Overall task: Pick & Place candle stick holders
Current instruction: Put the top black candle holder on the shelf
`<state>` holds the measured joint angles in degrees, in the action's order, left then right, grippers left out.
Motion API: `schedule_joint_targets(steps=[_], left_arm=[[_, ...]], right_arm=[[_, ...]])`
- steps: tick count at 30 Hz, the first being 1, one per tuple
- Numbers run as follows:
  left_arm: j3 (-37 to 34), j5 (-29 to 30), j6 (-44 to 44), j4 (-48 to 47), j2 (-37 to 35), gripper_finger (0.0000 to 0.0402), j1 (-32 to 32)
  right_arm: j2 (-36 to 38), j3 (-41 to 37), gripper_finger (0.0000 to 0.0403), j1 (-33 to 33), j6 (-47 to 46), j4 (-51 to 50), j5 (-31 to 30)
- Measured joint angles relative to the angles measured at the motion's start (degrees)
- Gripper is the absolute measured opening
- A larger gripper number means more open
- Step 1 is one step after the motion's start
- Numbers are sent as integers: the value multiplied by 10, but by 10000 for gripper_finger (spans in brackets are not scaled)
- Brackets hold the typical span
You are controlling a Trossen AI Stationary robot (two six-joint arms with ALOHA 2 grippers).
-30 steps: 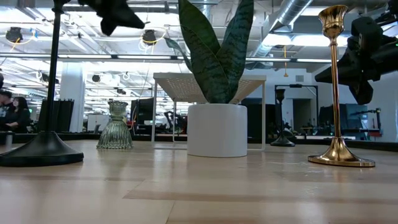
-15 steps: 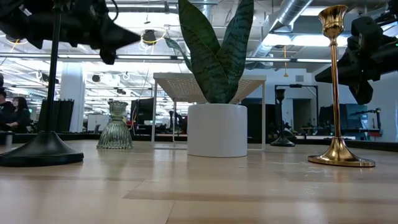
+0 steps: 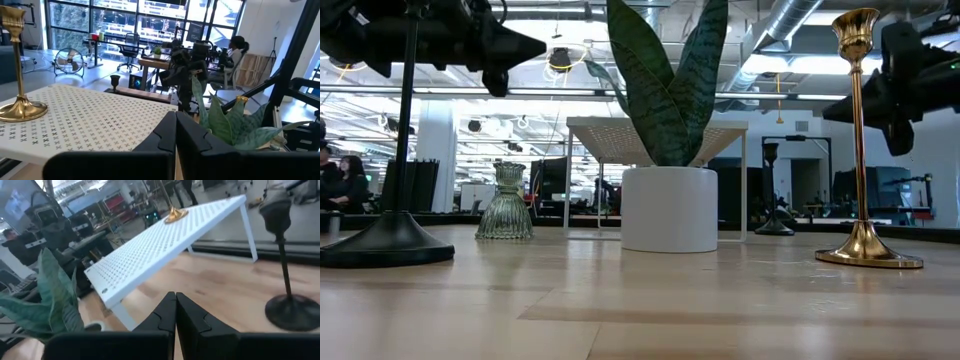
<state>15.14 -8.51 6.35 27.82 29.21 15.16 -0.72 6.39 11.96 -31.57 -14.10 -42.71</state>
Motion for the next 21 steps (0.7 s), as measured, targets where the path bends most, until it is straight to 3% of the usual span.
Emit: schedule_joint_targets(steps=[6, 16, 21], left_arm=[[0, 4, 1, 5, 0, 6, 0], [0, 5, 2, 8, 0, 6, 0], [0, 5, 2, 10, 0, 4, 0]], right_arm=[[-62, 11, 0, -6, 21, 22, -24], [-312, 106, 0, -16, 93, 39, -24], [-402, 120, 0, -43, 88, 56, -24]])
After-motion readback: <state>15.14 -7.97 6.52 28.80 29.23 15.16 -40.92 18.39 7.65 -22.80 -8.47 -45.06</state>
